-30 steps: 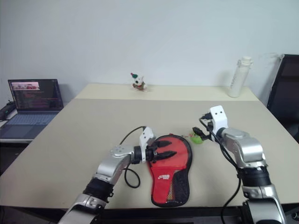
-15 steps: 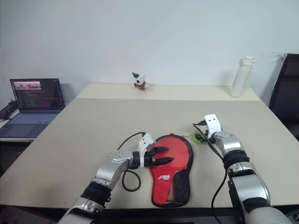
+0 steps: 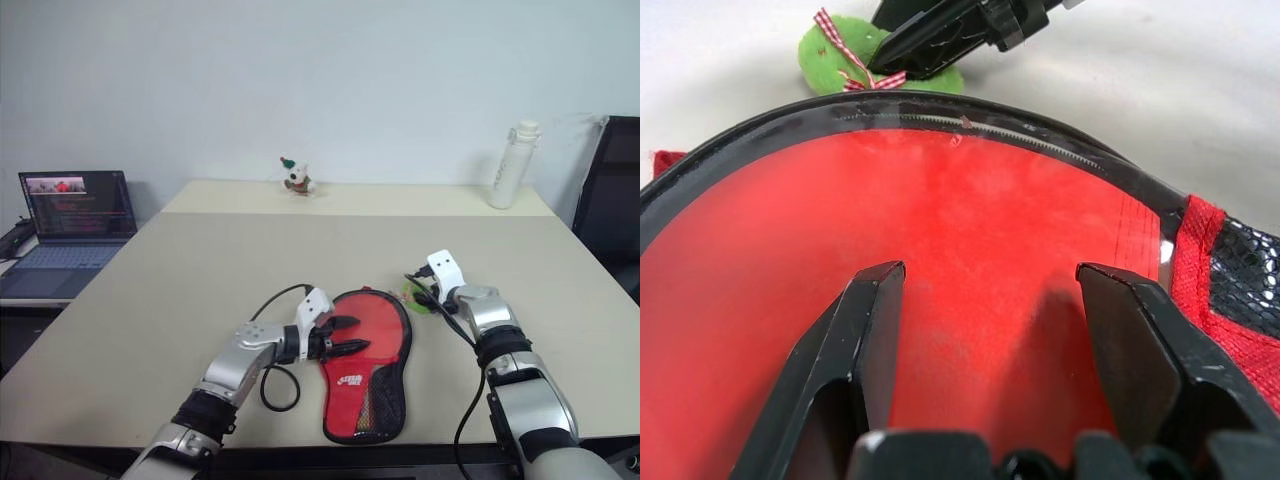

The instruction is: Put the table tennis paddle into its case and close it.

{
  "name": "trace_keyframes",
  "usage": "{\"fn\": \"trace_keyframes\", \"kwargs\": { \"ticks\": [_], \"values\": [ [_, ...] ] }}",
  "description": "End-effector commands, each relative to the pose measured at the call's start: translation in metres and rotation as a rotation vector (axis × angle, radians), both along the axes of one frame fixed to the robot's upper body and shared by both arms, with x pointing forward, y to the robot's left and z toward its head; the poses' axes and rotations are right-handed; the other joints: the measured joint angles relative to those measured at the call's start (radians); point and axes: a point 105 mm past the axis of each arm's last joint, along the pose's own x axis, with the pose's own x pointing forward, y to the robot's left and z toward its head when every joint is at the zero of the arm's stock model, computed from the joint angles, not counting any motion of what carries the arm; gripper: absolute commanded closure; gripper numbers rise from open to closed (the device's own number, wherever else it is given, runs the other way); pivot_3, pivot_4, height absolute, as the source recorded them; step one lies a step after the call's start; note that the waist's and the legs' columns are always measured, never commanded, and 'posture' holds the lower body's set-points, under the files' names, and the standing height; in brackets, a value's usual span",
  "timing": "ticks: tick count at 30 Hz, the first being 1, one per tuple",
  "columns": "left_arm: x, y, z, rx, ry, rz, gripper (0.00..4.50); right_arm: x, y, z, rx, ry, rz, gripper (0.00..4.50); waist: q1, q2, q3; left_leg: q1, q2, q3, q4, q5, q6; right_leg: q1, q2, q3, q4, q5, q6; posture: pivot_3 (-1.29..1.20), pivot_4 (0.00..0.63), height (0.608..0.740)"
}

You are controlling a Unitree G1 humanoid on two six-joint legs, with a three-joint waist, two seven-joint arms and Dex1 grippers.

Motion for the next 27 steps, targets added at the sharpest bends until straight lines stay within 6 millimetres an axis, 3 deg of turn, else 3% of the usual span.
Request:
{"fn": "trace_keyframes", "kwargs": {
  "ticks": [1,5,10,12,19,27],
  "values": [
    [-0.001,-0.005,-0.007,0.049,0.004,-0.037,1.52,-0.008,0.0,-0.019,-0.032,0.061,0.015,3.15,0.001,0.0,0.0,0.0,0.0,0.0,0.0,0.0,0.0,0.0,0.0,0.0,0.0,0.0,0.0,0.0,0.15,0.74],
    [-0.001,-0.005,-0.016,0.086,0.02,-0.056,1.52,-0.007,-0.003,-0.016,-0.039,0.05,0.008,4.41,0.001,0.001,-0.003,0.001,0.0,-0.001,0.001,-0.001,0.002,0.002,0.0,-0.001,0.001,0.0,0.0,0.0,0.15,0.74],
    [-0.002,-0.004,-0.026,0.113,0.07,-0.075,1.52,-0.003,-0.021,0.0,-0.056,0.007,-0.024,4.46,0.006,0.001,-0.003,0.002,-0.001,-0.002,0.001,-0.002,0.003,0.002,0.0,-0.001,0.001,0.0,0.0,0.0,0.15,0.74],
    [0.002,-0.003,-0.029,0.137,0.077,-0.071,1.52,-0.007,-0.037,0.005,-0.09,-0.002,-0.024,4.46,0.011,0.001,-0.003,0.001,-0.001,-0.002,0.001,-0.002,0.003,0.002,-0.001,-0.002,0.001,0.0,0.0,0.0,0.15,0.74],
    [0.005,-0.01,-0.034,0.186,0.078,-0.128,1.52,-0.033,-0.082,0.011,-0.192,0.023,-0.021,4.46,0.018,0.003,-0.004,0.0,-0.002,-0.002,0.001,-0.002,0.004,0.002,-0.001,-0.001,0.0,0.0,0.0,0.0,0.15,0.74],
    [0.014,-0.029,-0.034,0.211,0.065,-0.145,1.52,-0.081,-0.097,0.01,-0.207,0.131,0.076,4.46,0.041,0.005,-0.005,-0.001,-0.005,-0.002,0.003,-0.003,0.006,0.002,0.0,-0.002,-0.001,-0.001,0.002,0.0,0.15,0.74]
  ]
}}
